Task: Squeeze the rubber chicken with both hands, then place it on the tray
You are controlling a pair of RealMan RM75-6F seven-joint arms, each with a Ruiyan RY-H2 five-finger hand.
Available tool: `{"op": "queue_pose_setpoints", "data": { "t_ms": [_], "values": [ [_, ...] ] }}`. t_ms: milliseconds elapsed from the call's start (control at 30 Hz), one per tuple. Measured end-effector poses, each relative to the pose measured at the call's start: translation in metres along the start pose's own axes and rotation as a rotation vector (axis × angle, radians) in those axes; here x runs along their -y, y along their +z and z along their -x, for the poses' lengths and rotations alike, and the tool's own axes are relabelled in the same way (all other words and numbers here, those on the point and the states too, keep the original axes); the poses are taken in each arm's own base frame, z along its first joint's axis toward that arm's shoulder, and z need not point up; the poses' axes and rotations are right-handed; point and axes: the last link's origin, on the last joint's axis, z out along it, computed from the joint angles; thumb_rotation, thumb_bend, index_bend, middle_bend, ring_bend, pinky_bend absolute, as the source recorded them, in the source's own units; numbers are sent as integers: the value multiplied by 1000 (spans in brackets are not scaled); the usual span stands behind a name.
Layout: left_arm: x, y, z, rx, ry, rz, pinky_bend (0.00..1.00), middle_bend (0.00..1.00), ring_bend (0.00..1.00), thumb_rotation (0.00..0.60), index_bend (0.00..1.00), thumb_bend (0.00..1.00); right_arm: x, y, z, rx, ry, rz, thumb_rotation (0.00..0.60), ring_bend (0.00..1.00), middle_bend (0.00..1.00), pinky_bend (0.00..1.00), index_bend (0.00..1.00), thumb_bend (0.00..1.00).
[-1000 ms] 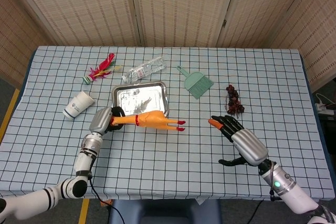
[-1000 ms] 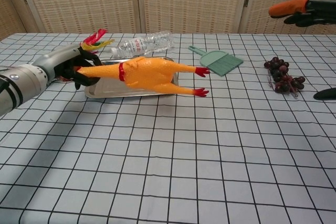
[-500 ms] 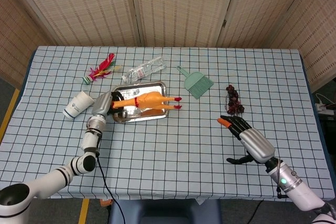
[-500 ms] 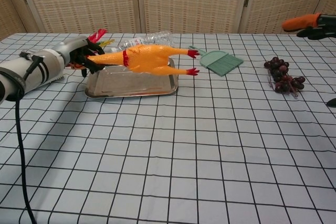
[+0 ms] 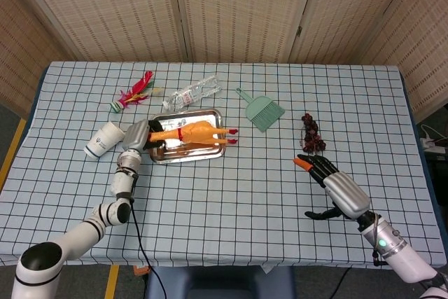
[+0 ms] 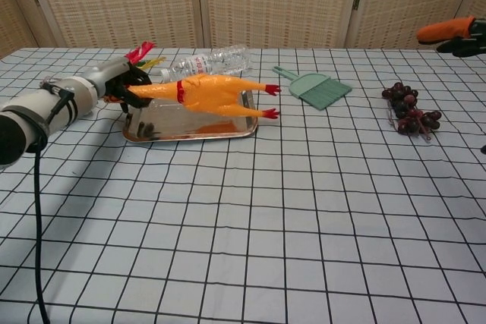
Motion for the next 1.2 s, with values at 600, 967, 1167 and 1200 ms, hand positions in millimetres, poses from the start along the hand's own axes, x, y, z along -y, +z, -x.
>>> {"op": "queue_pose_setpoints", "data": {
  "t_ms": [600, 967, 1167, 1200],
  "values": [
    [3, -5, -2, -39, 164, 95, 103, 0, 0, 600, 0, 456, 2, -10, -6, -27, 0, -1, 600, 0, 0, 0, 0, 62],
    [4, -3, -5, -40, 227, 88, 41, 0, 0, 600, 0, 381, 1, -15, -9, -40, 4, 3, 600, 0, 0, 0, 0, 62],
    [5, -4, -6, 14, 296, 97, 29, 0, 0, 600, 0, 372, 1, -17, -10, -41, 6, 3, 600, 0, 0, 0, 0, 62],
    [5, -5, -6, 16, 299, 100, 27, 0, 0, 600, 0, 372, 1, -17, -10, -42, 7, 3, 600, 0, 0, 0, 0, 62]
  ]
}}
